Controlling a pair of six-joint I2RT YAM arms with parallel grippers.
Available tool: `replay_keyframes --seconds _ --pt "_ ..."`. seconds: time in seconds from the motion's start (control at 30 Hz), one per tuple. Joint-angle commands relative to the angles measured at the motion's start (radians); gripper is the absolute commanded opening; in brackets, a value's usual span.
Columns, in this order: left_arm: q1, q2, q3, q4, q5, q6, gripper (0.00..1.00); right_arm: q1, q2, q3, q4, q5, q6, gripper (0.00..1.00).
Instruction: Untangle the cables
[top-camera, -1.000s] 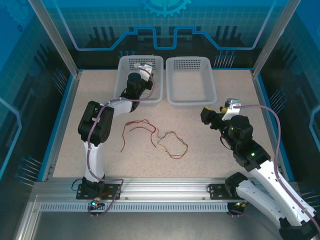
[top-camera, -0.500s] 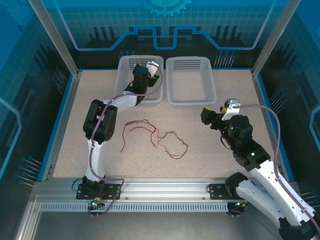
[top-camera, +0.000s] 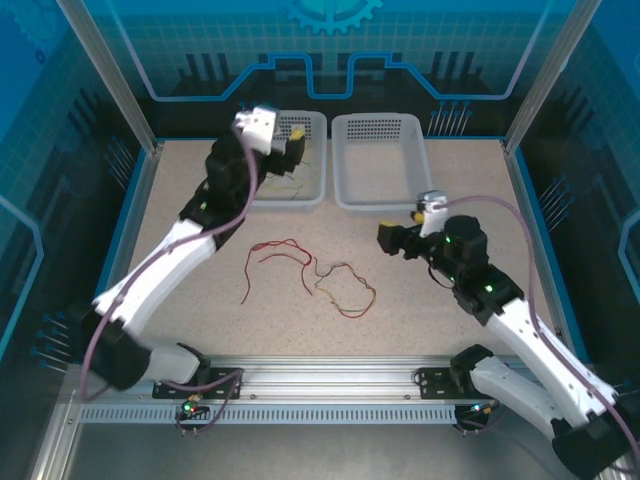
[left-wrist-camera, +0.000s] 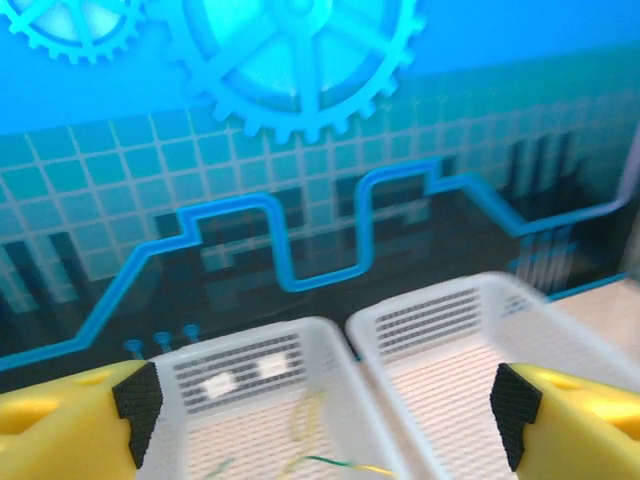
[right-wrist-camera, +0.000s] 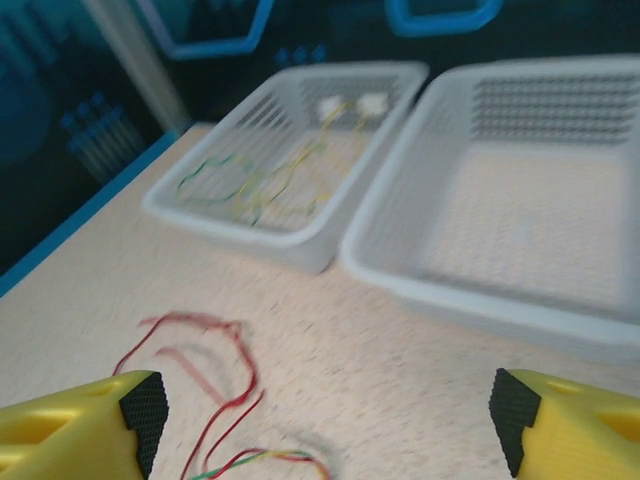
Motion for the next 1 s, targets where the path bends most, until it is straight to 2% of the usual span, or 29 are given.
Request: replay_keyframes --seconds 0.0,0.1,0.2,0.27,0.4,0.57,0.67,0.77,0.87,0.97 --pt "-0.071 -0.064 -0.190 -0.116 0.085 -0.193 0.86 -0.010 0.138 0.066 0.025 -0.283 -0.086 0.84" --pt "-0.097 -0.162 -0.311 -0.206 0.063 -0.299 0.75 -0.011 0.247 0.104 0.020 -0.293 -0.075 0.77" --pt "-0.098 -0.196 -0.395 -0.274 0.075 -0.369 0.71 -0.008 0.337 0.116 0.013 -0.277 -0.075 0.58" --pt "-0.101 -0.184 -0.421 -0.308 0.130 -0.399 0.66 -0.006 0.393 0.157 -0.007 -0.260 -0.071 0.52" --pt "-0.146 -0.148 -0.461 -0.292 0.234 -0.403 0.66 -0.007 0.439 0.149 -0.035 -0.129 -0.008 0.48" --pt "-0.251 -0.206 -0.595 -0.132 0.237 -0.339 0.68 -0.007 0.349 0.035 0.036 -0.033 0.059 0.50" --pt "-0.265 -0.282 -0.715 -0.004 0.242 -0.363 0.69 -0.006 0.293 -0.010 0.084 -0.012 0.071 0.53" --pt "-0.297 -0.345 -0.812 0.121 0.280 -0.327 0.70 -0.006 0.247 -0.042 0.135 -0.002 0.062 0.54" --pt "-0.325 -0.326 -0.860 0.200 0.262 -0.256 0.80 -0.006 0.225 -0.074 0.196 0.013 0.068 0.57" --pt "-0.326 -0.260 -0.848 0.224 0.285 -0.179 0.84 -0.005 0.222 -0.102 0.269 -0.002 0.092 0.60"
